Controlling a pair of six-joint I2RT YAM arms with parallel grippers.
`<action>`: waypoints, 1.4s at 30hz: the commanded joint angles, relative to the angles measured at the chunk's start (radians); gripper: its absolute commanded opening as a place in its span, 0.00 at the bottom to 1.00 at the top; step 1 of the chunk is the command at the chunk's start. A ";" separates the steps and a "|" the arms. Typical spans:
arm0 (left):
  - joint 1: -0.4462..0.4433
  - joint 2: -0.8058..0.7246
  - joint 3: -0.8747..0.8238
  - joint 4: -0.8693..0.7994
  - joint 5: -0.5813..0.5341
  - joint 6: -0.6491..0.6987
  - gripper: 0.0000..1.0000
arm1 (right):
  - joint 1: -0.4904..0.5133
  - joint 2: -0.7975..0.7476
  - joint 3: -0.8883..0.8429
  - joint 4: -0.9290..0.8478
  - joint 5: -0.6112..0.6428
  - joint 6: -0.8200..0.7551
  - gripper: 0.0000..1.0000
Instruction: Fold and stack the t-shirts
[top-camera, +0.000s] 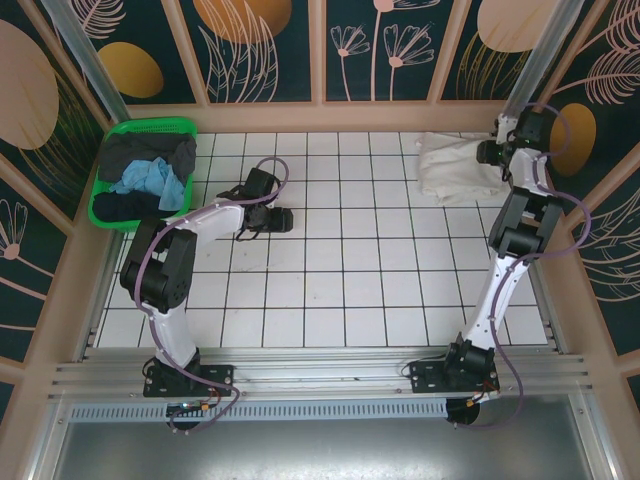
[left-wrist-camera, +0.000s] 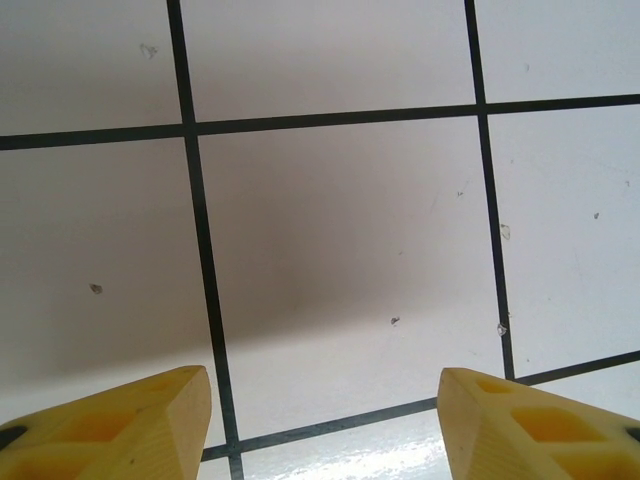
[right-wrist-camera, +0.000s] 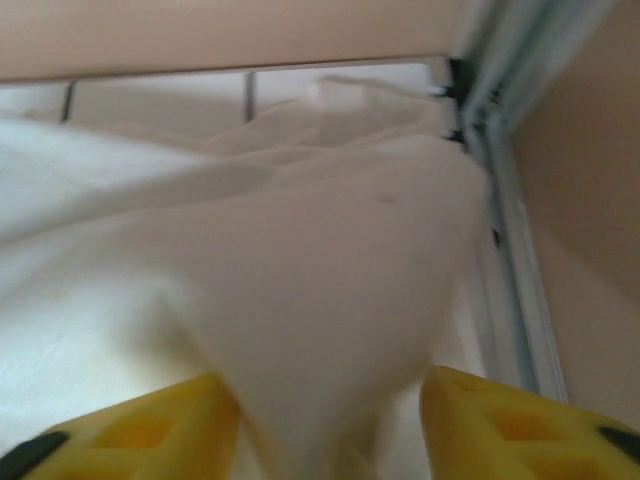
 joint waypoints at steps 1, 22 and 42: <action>0.008 -0.050 0.000 -0.030 -0.025 -0.008 0.63 | -0.017 -0.083 0.024 -0.053 0.128 0.098 0.62; 0.008 -0.128 -0.134 0.082 0.015 -0.011 0.65 | 0.026 -0.245 -0.558 0.250 0.210 0.296 0.60; 0.016 -0.153 -0.149 0.072 -0.008 0.005 0.65 | 0.127 -0.333 -0.514 0.359 0.249 0.314 0.59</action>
